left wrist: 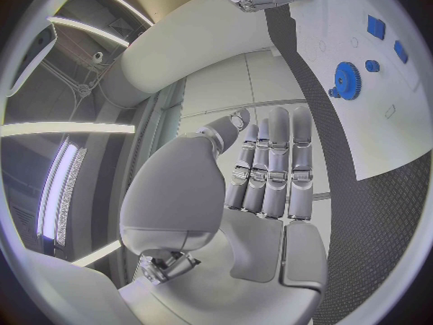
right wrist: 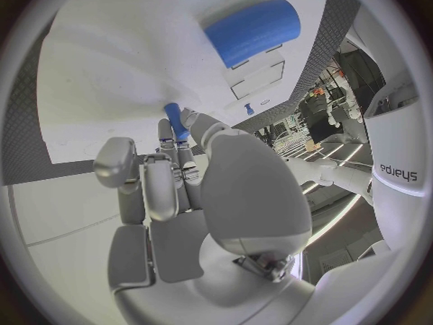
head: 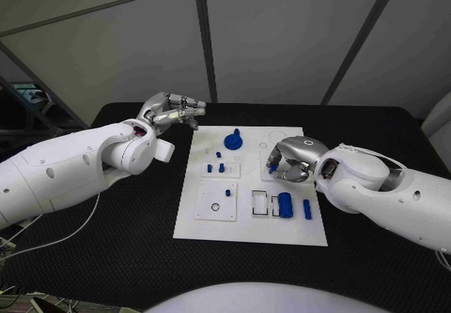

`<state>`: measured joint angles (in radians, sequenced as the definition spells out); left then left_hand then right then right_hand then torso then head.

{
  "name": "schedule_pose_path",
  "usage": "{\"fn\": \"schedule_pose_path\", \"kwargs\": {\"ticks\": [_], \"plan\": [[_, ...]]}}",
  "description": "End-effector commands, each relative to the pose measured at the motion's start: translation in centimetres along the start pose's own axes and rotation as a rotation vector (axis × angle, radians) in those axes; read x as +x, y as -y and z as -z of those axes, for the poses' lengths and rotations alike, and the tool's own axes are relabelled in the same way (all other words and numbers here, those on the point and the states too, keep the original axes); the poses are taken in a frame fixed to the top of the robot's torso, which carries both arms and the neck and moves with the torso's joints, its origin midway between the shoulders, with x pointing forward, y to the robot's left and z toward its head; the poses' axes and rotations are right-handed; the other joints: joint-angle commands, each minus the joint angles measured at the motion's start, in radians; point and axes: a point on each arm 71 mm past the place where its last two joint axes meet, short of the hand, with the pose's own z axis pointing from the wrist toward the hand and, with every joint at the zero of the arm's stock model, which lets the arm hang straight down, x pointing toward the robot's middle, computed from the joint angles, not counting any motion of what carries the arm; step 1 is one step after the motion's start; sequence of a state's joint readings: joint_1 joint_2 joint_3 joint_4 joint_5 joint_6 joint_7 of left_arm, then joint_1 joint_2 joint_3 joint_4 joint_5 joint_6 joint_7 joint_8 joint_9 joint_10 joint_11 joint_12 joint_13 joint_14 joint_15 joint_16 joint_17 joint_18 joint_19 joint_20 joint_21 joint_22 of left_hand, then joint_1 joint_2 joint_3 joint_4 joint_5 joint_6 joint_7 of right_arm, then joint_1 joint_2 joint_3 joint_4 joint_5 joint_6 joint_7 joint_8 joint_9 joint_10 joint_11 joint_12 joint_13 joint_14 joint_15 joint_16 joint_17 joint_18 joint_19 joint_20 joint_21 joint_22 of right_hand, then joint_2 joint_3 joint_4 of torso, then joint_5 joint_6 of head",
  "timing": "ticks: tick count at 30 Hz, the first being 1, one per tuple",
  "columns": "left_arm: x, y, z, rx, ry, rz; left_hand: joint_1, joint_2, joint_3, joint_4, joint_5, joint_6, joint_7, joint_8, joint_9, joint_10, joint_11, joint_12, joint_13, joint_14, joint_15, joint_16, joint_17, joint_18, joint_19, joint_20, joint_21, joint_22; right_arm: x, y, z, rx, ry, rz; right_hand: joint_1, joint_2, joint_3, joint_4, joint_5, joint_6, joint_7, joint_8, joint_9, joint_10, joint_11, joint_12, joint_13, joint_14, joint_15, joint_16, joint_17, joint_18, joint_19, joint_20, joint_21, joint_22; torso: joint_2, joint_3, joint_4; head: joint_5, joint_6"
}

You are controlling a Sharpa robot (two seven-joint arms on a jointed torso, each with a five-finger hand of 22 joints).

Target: Assemble the parts on the task board

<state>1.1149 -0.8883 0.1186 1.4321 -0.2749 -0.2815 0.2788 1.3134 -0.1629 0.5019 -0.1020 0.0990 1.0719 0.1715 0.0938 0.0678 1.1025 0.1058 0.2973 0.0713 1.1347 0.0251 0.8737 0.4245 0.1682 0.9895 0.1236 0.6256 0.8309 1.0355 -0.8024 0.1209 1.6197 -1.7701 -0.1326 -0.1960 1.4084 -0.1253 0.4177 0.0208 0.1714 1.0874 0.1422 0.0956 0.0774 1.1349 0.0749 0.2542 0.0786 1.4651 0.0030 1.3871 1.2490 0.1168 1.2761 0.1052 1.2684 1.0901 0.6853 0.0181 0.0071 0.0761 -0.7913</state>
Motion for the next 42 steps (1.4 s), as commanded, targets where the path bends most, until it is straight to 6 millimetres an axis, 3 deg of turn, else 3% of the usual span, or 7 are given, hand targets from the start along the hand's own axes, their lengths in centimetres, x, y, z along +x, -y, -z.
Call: {"fn": "schedule_pose_path", "kwargs": {"ticks": [1,8,18,25,30,35,42], "plan": [[0.1,0.2,0.0,0.013,-0.007,0.004,-0.004,0.009,-0.005,-0.001,-0.001,-0.004,0.002,-0.005,-0.001,-0.005,-0.002,0.005,0.0,0.001,0.002,-0.005,-0.002,0.013,-0.001,0.006,-0.004,-0.001,0.0,0.0,-0.1,0.003,-0.012,0.01,0.004,0.016,0.011,-0.002,-0.014,0.018,-0.003,0.011,0.003,0.019,-0.005,0.008,0.005,0.048,-0.01,0.005,0.003,-0.013,0.009,-0.002,0.01,0.008,0.0,-0.0002,0.0,-0.001,-0.001],[0.1,0.2,0.0,0.012,-0.007,0.004,-0.004,0.009,-0.005,-0.001,-0.001,-0.004,0.002,-0.005,-0.001,-0.005,-0.002,0.005,0.0,0.001,0.002,-0.005,-0.002,0.013,-0.001,0.006,-0.004,-0.001,-0.3,-0.2,-0.1,0.005,0.043,0.006,0.027,0.044,0.034,-0.018,-0.052,0.054,-0.011,0.028,0.01,0.053,-0.016,0.013,0.015,0.049,-0.021,0.01,0.011,-0.017,0.02,-0.013,0.023,0.027,-0.001,0.0002,0.0001,-0.001,-0.003],[0.0,0.1,-0.1,0.011,-0.005,0.004,-0.003,0.01,-0.005,-0.001,-0.001,-0.004,0.002,-0.005,-0.001,-0.006,-0.002,0.006,0.0,0.002,0.002,-0.006,-0.002,0.013,-0.001,0.006,-0.004,-0.001,-1.8,-1.8,0.9,-0.055,0.143,-0.039,0.037,0.038,0.048,-0.041,-0.024,0.056,-0.007,0.027,0.01,0.059,-0.015,0.005,0.022,0.051,-0.021,0.016,0.018,-0.021,0.03,-0.016,0.037,0.046,-0.003,-0.0004,-0.0015,0.0,0.0],[0.0,0.0,-0.1,0.01,-0.004,0.004,-0.003,0.011,-0.004,-0.001,-0.001,-0.004,0.003,-0.005,-0.001,-0.006,-0.002,0.006,0.0,0.002,0.002,-0.006,-0.002,0.013,-0.001,0.006,-0.004,-0.001,-4.7,-5.1,1.9,-0.161,0.228,-0.101,0.035,0.034,0.052,-0.047,-0.014,0.052,-0.005,0.024,0.009,0.056,-0.012,-0.001,0.023,0.051,-0.019,0.017,0.018,-0.021,0.03,-0.015,0.039,0.048,-0.001,0.0021,-0.0004,0.002,0.004],[0.1,0.0,-0.2,0.01,-0.006,0.005,-0.003,0.011,-0.004,-0.001,-0.001,-0.004,0.003,-0.005,-0.001,-0.006,-0.002,0.006,0.0,0.002,0.002,-0.006,-0.002,0.013,-0.001,0.006,-0.004,-0.001,-5.3,-7.2,1.7,-0.222,0.248,-0.143,0.035,0.034,0.054,-0.048,-0.009,0.052,-0.004,0.023,0.008,0.056,-0.011,-0.002,0.024,0.051,-0.019,0.017,0.018,-0.021,0.03,-0.015,0.041,0.05,-0.002,-0.0023,-0.001,0.001,0.003],[0.4,0.0,-0.3,0.011,-0.013,0.008,-0.003,0.011,-0.004,-0.001,-0.001,-0.004,0.003,-0.005,-0.001,-0.006,-0.002,0.006,0.0,0.002,0.002,-0.006,-0.002,0.013,-0.001,0.006,-0.004,-0.001,-5.2,-9.3,0.6,-0.28,0.245,-0.175,0.034,0.034,0.055,-0.049,-0.006,0.05,-0.003,0.022,0.008,0.055,-0.01,-0.004,0.024,0.051,-0.018,0.016,0.015,-0.021,0.029,-0.015,0.04,0.048,-0.001,-0.001,0.0045,0.007,0.002],[0.7,0.0,-0.5,0.012,-0.02,0.012,-0.003,0.011,-0.004,-0.001,-0.001,-0.004,0.003,-0.005,-0.001,-0.006,-0.002,0.006,0.0,0.002,0.002,-0.006,-0.002,0.013,-0.001,0.006,-0.004,-0.001,-2.0,-11.8,-0.7,-0.339,0.158,-0.192,0.033,0.035,0.057,-0.05,-0.004,0.049,-0.002,0.021,0.008,0.054,-0.01,-0.005,0.025,0.051,-0.018,0.016,0.014,-0.021,0.027,-0.014,0.039,0.046,0.0,-0.0021,0.0015,0.027,-0.007]]}}
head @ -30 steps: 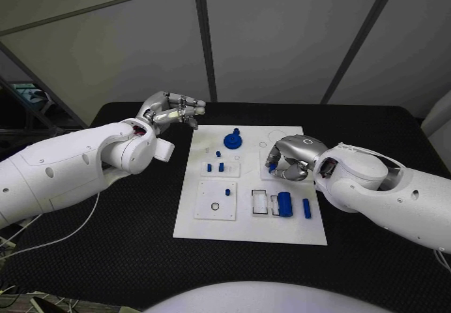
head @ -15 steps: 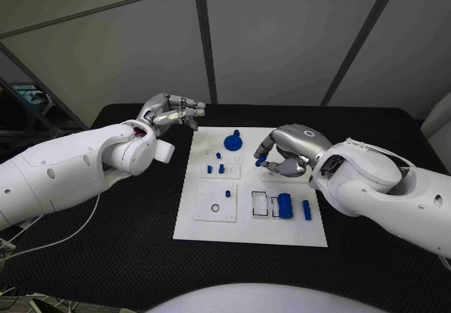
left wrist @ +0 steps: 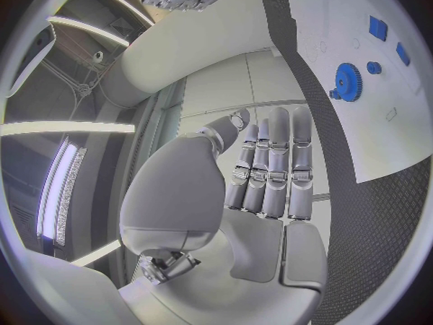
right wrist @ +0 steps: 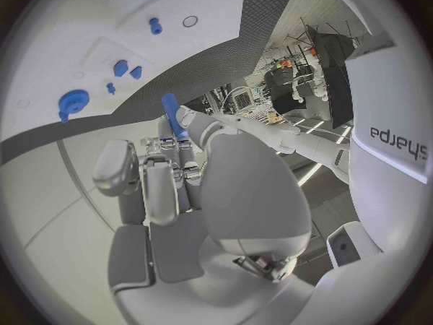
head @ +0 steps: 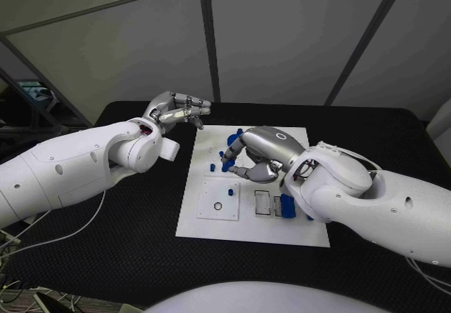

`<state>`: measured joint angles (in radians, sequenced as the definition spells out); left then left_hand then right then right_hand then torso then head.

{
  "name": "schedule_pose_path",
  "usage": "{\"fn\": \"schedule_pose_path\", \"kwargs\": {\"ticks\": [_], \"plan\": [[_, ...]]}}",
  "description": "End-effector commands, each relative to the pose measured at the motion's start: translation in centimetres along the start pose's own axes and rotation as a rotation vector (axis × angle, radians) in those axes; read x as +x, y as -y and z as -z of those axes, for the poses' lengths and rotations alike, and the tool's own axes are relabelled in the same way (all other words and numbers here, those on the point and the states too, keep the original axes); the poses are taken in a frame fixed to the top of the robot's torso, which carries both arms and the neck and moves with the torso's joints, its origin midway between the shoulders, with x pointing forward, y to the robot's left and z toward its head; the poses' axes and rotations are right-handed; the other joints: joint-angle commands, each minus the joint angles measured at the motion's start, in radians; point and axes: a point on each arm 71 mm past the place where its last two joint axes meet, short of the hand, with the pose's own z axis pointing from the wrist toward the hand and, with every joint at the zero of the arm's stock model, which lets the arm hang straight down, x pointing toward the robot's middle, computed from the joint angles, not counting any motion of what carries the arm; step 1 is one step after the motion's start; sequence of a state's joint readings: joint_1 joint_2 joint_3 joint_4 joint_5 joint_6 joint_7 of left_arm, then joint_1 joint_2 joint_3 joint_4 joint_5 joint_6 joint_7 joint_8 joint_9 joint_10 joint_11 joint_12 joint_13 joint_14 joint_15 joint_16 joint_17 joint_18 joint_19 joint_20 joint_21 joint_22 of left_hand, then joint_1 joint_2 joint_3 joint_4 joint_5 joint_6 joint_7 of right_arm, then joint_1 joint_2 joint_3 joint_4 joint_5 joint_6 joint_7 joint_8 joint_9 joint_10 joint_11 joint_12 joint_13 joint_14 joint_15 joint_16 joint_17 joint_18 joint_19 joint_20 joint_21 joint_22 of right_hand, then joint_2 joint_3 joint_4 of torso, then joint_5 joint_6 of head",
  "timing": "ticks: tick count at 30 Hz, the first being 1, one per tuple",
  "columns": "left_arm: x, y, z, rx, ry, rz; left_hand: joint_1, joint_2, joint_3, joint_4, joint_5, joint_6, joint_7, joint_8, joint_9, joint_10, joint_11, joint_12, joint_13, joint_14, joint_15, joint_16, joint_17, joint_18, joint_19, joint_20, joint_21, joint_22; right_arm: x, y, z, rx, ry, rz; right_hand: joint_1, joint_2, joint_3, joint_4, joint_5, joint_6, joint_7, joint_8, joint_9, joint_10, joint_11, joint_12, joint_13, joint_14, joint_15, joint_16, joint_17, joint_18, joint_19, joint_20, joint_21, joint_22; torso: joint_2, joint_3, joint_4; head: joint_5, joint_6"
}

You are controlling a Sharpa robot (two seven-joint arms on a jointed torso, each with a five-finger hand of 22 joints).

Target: Assemble the parts on the task board

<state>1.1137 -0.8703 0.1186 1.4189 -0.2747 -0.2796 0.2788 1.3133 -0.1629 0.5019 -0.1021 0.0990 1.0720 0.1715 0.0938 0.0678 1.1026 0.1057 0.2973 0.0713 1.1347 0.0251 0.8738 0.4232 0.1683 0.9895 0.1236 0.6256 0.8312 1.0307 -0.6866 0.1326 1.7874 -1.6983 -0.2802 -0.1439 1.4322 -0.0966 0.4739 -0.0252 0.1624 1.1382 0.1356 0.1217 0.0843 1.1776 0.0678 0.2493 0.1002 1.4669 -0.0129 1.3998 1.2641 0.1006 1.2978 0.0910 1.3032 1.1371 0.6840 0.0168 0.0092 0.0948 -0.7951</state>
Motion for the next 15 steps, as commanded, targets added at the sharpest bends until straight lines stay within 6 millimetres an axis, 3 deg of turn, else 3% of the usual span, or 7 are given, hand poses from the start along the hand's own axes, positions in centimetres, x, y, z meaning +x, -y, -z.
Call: {"fn": "schedule_pose_path", "kwargs": {"ticks": [1,8,15], "plan": [[0.3,0.2,-0.1,0.013,-0.016,0.007,-0.003,0.011,-0.004,-0.001,-0.001,-0.004,0.003,-0.005,-0.001,-0.006,-0.001,0.006,0.0,0.002,0.002,-0.006,-0.001,0.013,-0.001,0.006,-0.004,-0.001,1.5,-0.4,-0.2,-0.035,-0.034,-0.024,0.01,0.006,0.0,-0.004,0.006,-0.001,0.005,-0.005,0.001,0.011,-0.003,-0.001,0.003,0.049,-0.002,0.003,-0.001,-0.004,0.005,0.0,0.004,-0.002,0.001,-0.0002,-0.001,0.011,-0.004],[0.6,0.2,-0.2,0.014,-0.021,0.01,-0.003,0.011,-0.004,-0.001,-0.001,-0.004,0.003,-0.005,-0.001,-0.006,-0.001,0.006,0.0,0.002,0.002,-0.006,-0.001,0.013,-0.001,0.006,-0.004,-0.001,4.2,-0.6,-0.4,-0.042,-0.109,-0.035,0.009,0.006,0.001,-0.005,0.008,-0.002,0.005,-0.006,0.0,0.011,-0.002,-0.002,0.003,0.049,-0.001,0.003,-0.001,-0.004,0.003,0.0,0.002,-0.004,0.002,0.0013,-0.0038,0.022,-0.01],[0.7,0.2,-0.3,0.014,-0.023,0.011,-0.002,0.012,-0.005,-0.001,-0.001,-0.004,0.003,-0.005,-0.001,-0.007,-0.001,0.006,0.0,0.002,0.002,-0.006,-0.001,0.013,0.0,0.006,-0.004,-0.001,5.7,-0.3,-0.1,-0.034,-0.161,-0.031,0.008,0.005,0.001,-0.005,0.008,-0.003,0.006,-0.007,0.0,0.01,-0.002,-0.003,0.003,0.048,-0.001,0.002,-0.002,-0.004,0.003,0.001,0.002,-0.004,0.0,0.001,-0.0022,0.024,-0.017]]}}
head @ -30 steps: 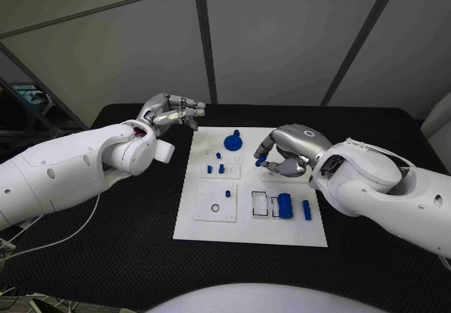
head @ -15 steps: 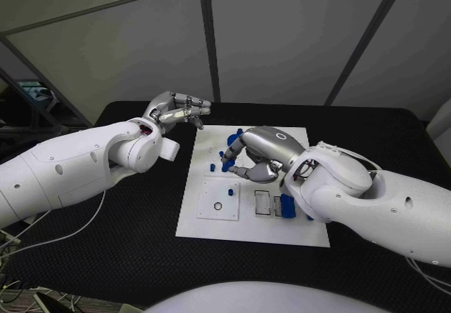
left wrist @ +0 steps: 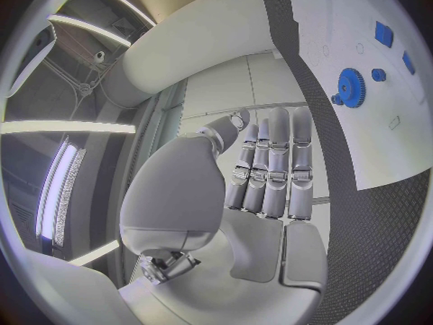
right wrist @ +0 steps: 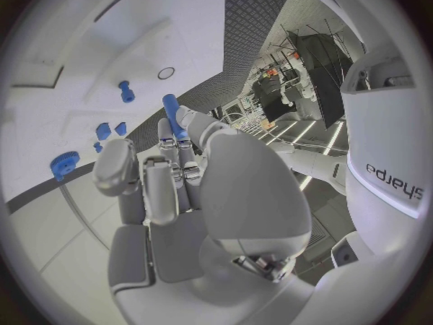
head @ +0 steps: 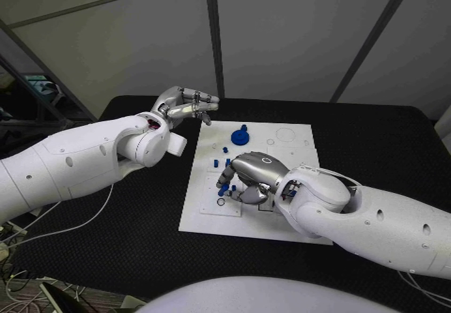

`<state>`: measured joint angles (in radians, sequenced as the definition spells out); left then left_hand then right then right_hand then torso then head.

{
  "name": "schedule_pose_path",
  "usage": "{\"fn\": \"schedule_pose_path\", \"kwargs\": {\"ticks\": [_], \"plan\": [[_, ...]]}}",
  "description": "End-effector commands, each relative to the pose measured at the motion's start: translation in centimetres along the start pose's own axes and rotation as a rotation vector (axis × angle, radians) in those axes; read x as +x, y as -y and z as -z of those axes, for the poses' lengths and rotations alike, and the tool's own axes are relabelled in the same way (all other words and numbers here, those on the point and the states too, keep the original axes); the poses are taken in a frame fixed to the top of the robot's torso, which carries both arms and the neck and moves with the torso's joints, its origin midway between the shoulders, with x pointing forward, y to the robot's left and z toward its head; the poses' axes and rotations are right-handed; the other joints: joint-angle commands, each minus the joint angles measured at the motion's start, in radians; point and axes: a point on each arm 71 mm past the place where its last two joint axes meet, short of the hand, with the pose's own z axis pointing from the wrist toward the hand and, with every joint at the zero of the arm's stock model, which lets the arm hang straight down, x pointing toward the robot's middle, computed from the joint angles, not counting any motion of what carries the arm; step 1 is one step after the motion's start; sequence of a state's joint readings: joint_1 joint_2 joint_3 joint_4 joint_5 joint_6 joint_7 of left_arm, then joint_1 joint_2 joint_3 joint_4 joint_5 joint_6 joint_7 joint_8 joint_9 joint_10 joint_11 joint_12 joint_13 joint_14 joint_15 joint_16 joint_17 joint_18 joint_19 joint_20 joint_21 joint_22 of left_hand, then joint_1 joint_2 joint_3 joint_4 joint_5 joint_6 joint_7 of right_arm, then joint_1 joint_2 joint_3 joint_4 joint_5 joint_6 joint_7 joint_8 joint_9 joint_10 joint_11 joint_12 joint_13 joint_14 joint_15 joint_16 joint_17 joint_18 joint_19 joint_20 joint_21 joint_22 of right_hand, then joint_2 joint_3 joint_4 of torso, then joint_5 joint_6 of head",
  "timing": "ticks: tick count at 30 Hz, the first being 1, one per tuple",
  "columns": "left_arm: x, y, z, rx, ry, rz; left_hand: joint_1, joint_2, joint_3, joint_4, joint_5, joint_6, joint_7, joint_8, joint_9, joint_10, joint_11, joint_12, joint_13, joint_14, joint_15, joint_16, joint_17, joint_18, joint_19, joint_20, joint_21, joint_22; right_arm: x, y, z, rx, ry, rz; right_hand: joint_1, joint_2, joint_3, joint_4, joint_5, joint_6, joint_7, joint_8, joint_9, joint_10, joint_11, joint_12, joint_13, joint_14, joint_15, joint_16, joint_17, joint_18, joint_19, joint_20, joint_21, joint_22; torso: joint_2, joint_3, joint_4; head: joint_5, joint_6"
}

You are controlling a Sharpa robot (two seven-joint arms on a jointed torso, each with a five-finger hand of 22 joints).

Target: Assemble the parts on the task board

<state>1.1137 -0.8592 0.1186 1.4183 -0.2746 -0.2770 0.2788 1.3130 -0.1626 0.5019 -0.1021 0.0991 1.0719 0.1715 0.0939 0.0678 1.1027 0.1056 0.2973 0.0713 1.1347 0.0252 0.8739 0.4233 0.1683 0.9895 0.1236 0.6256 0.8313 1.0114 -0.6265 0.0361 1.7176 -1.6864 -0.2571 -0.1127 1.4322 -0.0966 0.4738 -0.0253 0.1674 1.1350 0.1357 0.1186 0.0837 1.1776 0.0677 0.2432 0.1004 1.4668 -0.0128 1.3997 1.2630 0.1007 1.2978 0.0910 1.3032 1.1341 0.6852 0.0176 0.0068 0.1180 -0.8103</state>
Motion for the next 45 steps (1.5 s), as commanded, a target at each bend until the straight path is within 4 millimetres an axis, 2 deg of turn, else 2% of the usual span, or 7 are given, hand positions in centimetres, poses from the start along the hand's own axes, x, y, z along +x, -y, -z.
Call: {"fn": "schedule_pose_path", "kwargs": {"ticks": [1,4,17,45], "plan": [[0.1,0.2,-0.1,0.012,-0.011,0.005,-0.002,0.012,-0.005,-0.001,-0.001,-0.004,0.003,-0.005,-0.001,-0.007,-0.001,0.007,0.0,0.002,0.002,-0.007,-0.002,0.013,0.0,0.006,-0.005,-0.001,0.5,0.0,0.0,-0.013,-0.035,0.003,0.008,0.005,0.001,-0.005,0.003,0.0,0.006,-0.004,0.001,0.01,-0.002,0.003,0.003,0.048,-0.001,0.002,-0.001,-0.004,0.003,0.001,0.002,-0.001,-0.001,0.0001,0.0003,0.002,-0.002],[0.2,0.2,-0.1,0.012,-0.012,0.006,-0.002,0.012,-0.005,-0.001,-0.001,-0.004,0.003,-0.005,-0.001,-0.007,-0.001,0.007,0.0,0.002,0.002,-0.007,-0.002,0.013,0.0,0.006,-0.005,-0.001,0.8,0.1,-0.1,-0.008,-0.048,0.008,0.008,0.005,0.001,-0.005,0.003,0.0,0.006,-0.004,0.001,0.01,-0.002,0.003,0.003,0.048,-0.001,0.002,-0.001,-0.004,0.003,0.001,0.002,-0.001,-0.001,0.0008,0.0006,0.004,-0.003],[0.2,0.2,-0.1,0.012,-0.014,0.007,-0.002,0.012,-0.005,-0.001,-0.001,-0.004,0.003,-0.005,-0.001,-0.007,-0.001,0.007,0.0,0.002,0.002,-0.007,-0.002,0.013,0.0,0.006,-0.005,-0.001,1.8,0.4,-0.2,0.002,-0.08,0.016,0.006,0.005,0.001,-0.005,0.003,0.0,0.006,-0.004,0.001,0.01,-0.001,0.003,0.004,0.048,-0.001,0.002,-0.002,-0.003,0.002,0.001,0.001,-0.002,0.0,-0.0004,0.0005,0.006,-0.006],[0.2,0.2,-0.1,0.009,-0.016,0.007,-0.002,0.013,-0.006,-0.001,-0.002,-0.004,0.003,-0.005,-0.001,-0.008,-0.001,0.008,0.0,0.003,0.003,-0.008,-0.003,0.013,0.0,0.006,-0.005,-0.001,2.6,0.3,-0.9,0.011,-0.128,0.045,0.001,0.002,-0.001,-0.006,0.005,-0.002,0.007,-0.005,0.0,0.009,0.0,0.0,0.005,0.047,0.001,-0.001,-0.007,-0.002,-0.004,0.002,-0.003,-0.01,0.0,-0.0003,-0.0002,0.009,-0.011]]}}
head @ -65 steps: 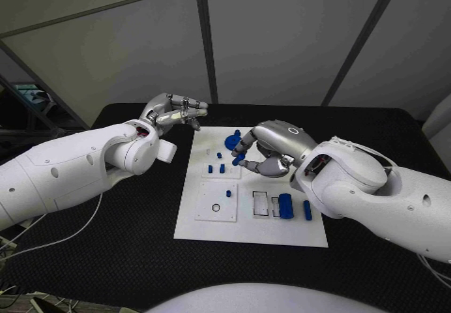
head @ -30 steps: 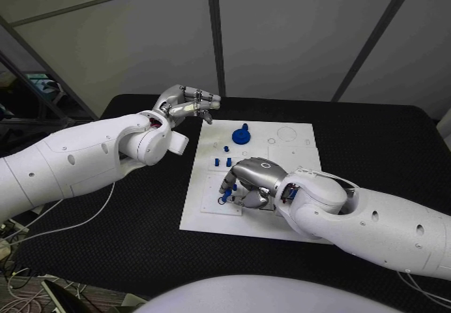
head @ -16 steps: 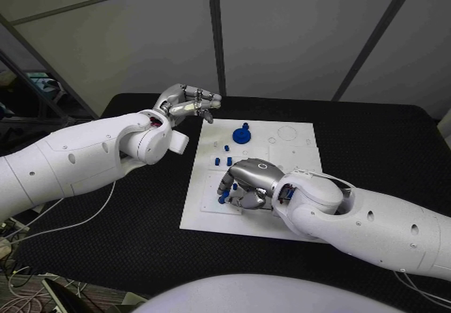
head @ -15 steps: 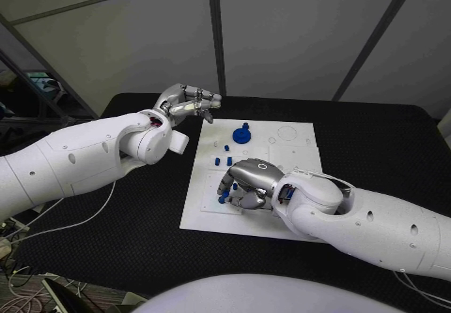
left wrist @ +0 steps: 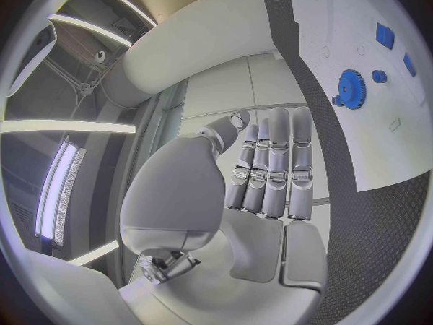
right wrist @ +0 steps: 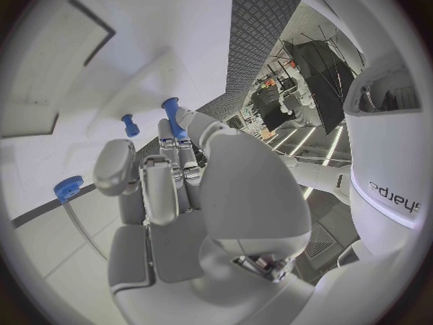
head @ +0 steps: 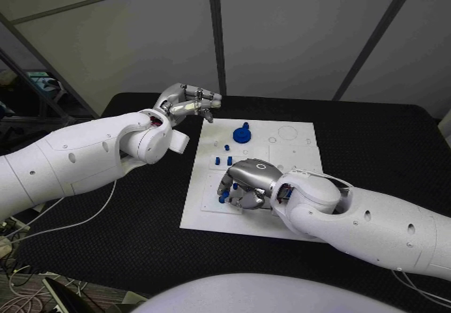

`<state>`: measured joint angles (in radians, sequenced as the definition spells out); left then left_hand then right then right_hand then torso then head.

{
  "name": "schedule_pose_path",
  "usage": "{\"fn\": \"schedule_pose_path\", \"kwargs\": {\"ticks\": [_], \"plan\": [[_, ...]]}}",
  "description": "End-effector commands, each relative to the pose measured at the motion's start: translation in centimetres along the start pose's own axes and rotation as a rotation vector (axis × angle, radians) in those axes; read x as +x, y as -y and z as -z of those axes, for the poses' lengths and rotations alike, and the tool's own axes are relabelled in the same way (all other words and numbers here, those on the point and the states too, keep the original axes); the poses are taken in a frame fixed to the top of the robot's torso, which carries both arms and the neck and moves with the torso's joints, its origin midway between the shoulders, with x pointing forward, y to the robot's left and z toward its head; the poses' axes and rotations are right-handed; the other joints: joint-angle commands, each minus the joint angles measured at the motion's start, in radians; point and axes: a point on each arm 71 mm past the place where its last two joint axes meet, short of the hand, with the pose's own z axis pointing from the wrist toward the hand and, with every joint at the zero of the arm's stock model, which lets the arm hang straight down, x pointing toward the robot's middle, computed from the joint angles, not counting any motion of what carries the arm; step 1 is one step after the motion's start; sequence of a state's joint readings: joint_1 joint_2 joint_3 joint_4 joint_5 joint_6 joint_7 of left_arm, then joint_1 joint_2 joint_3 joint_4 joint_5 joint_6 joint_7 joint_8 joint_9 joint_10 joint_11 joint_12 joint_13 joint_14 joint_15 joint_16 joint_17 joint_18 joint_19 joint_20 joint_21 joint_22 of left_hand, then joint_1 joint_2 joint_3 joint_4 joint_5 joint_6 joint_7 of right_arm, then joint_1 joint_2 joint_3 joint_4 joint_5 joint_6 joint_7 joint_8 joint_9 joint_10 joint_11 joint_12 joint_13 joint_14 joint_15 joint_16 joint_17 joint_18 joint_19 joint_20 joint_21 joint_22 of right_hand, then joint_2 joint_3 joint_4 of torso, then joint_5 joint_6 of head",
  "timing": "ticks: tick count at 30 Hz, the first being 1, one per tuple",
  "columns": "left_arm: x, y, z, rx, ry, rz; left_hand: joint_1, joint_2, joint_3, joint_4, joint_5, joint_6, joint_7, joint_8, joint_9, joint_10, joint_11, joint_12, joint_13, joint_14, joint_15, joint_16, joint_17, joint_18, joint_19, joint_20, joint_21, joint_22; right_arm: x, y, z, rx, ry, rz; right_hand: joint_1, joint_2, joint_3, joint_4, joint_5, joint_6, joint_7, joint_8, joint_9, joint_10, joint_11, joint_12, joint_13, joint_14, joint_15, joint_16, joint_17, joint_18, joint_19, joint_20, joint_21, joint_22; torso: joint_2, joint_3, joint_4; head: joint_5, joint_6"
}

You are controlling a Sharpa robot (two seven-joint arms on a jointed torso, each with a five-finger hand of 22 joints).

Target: Assemble the parts on the task board

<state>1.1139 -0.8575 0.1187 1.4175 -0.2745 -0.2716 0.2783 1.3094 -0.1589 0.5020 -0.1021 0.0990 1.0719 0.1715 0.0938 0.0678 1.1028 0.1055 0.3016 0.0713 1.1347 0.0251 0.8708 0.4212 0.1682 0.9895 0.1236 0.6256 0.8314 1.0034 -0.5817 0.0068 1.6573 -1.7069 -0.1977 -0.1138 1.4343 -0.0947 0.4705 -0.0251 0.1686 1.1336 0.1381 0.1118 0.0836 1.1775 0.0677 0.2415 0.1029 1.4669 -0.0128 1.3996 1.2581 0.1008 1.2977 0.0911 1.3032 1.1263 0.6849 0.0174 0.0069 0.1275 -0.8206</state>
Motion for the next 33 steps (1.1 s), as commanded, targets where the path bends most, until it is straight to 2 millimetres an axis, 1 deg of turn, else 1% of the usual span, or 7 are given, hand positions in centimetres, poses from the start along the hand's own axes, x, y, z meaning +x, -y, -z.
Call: {"fn": "schedule_pose_path", "kwargs": {"ticks": [1,9,17,22,26,28,33], "plan": [[0.1,0.2,0.0,0.009,-0.011,0.005,0.002,0.009,-0.006,-0.001,-0.002,-0.004,0.003,-0.005,-0.001,-0.008,-0.001,0.003,0.001,0.003,0.003,-0.005,-0.001,0.013,0.0,0.006,-0.005,-0.001,0.3,-0.1,-0.1,0.002,-0.037,0.025,-0.005,-0.002,0.001,-0.006,0.003,-0.004,0.005,-0.001,-0.001,0.006,0.001,-0.001,0.002,0.046,0.001,-0.001,-0.003,-0.001,-0.007,0.003,-0.005,-0.005,0.0,0.0,0.0003,0.0,-0.001],[0.1,0.2,0.0,0.007,-0.011,0.005,0.002,0.009,-0.006,-0.001,-0.002,-0.004,0.003,-0.005,-0.001,-0.008,-0.001,0.003,0.001,0.003,0.003,-0.005,-0.001,0.013,0.0,0.006,-0.005,-0.001,0.3,-0.1,-0.3,-0.004,-0.023,0.028,-0.061,-0.045,-0.02,0.01,0.014,-0.086,0.037,-0.045,-0.017,-0.091,0.036,-0.059,-0.02,0.04,0.031,-0.013,-0.024,0.008,-0.044,0.025,-0.039,-0.053,0.0,0.0001,0.0,-0.001,-0.003],[0.0,0.2,0.0,0.006,-0.01,0.004,0.002,0.009,-0.006,-0.001,-0.002,-0.004,0.003,-0.005,-0.001,-0.008,-0.001,0.003,0.001,0.003,0.003,-0.005,-0.001,0.013,0.0,0.006,-0.005,-0.001,0.1,-0.2,-0.3,-0.012,0.005,0.025,-0.076,-0.067,-0.043,0.012,0.004,-0.133,0.051,-0.047,-0.018,-0.169,0.057,-0.076,-0.036,0.03,0.048,-0.03,-0.055,0.021,-0.084,0.045,-0.081,-0.112,-0.001,0.0,-0.0008,0.0,-0.002],[0.0,0.2,0.0,0.006,-0.01,0.004,0.002,0.009,-0.006,-0.001,-0.002,-0.004,0.003,-0.005,-0.001,-0.008,-0.001,0.003,0.001,0.003,0.003,-0.005,-0.001,0.013,0.0,0.006,-0.005,-0.001,-0.2,-0.2,-0.2,-0.017,0.041,0.02,-0.078,-0.072,-0.061,0.012,0.003,-0.151,0.054,-0.047,-0.017,-0.197,0.061,-0.073,-0.037,0.023,0.052,-0.042,-0.076,0.026,-0.1,0.051,-0.1,-0.137,-0.001,0.0004,-0.0004,0.0,-0.002],[0.0,0.2,0.0,0.006,-0.01,0.004,0.002,0.009,-0.006,-0.001,-0.002,-0.004,0.003,-0.005,-0.001,-0.008,-0.001,0.003,0.001,0.003,0.003,-0.005,-0.001,0.013,0.0,0.006,-0.005,-0.001,-0.7,-0.1,0.1,-0.027,0.117,0.001,-0.081,-0.078,-0.099,0.017,-0.001,-0.181,0.051,-0.048,-0.018,-0.237,0.063,-0.063,-0.036,-0.006,0.055,-0.091,-0.155,0.04,-0.15,0.055,-0.153,-0.207,-0.001,0.0005,-0.0013,-0.001,0.0],[0.0,0.2,0.0,0.006,-0.01,0.004,0.002,0.009,-0.006,-0.001,-0.002,-0.004,0.003,-0.005,-0.001,-0.008,-0.001,0.003,0.001,0.003,0.003,-0.005,-0.001,0.013,0.0,0.006,-0.005,-0.001,-1.0,-0.1,0.4,-0.034,0.153,-0.015,-0.075,-0.076,-0.126,0.02,0.0,-0.194,0.047,-0.046,-0.017,-0.255,0.062,-0.049,-0.034,-0.017,0.054,-0.109,-0.183,0.048,-0.174,0.054,-0.181,-0.242,-0.001,0.0009,-0.0007,-0.002,0.0],[-0.1,0.1,0.0,0.005,-0.009,0.004,0.002,0.009,-0.006,-0.001,-0.002,-0.004,0.003,-0.005,-0.001,-0.008,-0.001,0.003,0.001,0.003,0.003,-0.005,-0.001,0.013,0.0,0.006,-0.005,-0.001,-1.6,0.1,1.8,-0.041,0.22,-0.064,-0.064,-0.066,-0.153,0.024,0.005,-0.201,0.042,-0.043,-0.015,-0.245,0.055,-0.01,-0.029,-0.017,0.049,-0.111,-0.191,0.048,-0.174,0.051,-0.191,-0.253,-0.002,0.0009,-0.0027,-0.008,0.005]]}}
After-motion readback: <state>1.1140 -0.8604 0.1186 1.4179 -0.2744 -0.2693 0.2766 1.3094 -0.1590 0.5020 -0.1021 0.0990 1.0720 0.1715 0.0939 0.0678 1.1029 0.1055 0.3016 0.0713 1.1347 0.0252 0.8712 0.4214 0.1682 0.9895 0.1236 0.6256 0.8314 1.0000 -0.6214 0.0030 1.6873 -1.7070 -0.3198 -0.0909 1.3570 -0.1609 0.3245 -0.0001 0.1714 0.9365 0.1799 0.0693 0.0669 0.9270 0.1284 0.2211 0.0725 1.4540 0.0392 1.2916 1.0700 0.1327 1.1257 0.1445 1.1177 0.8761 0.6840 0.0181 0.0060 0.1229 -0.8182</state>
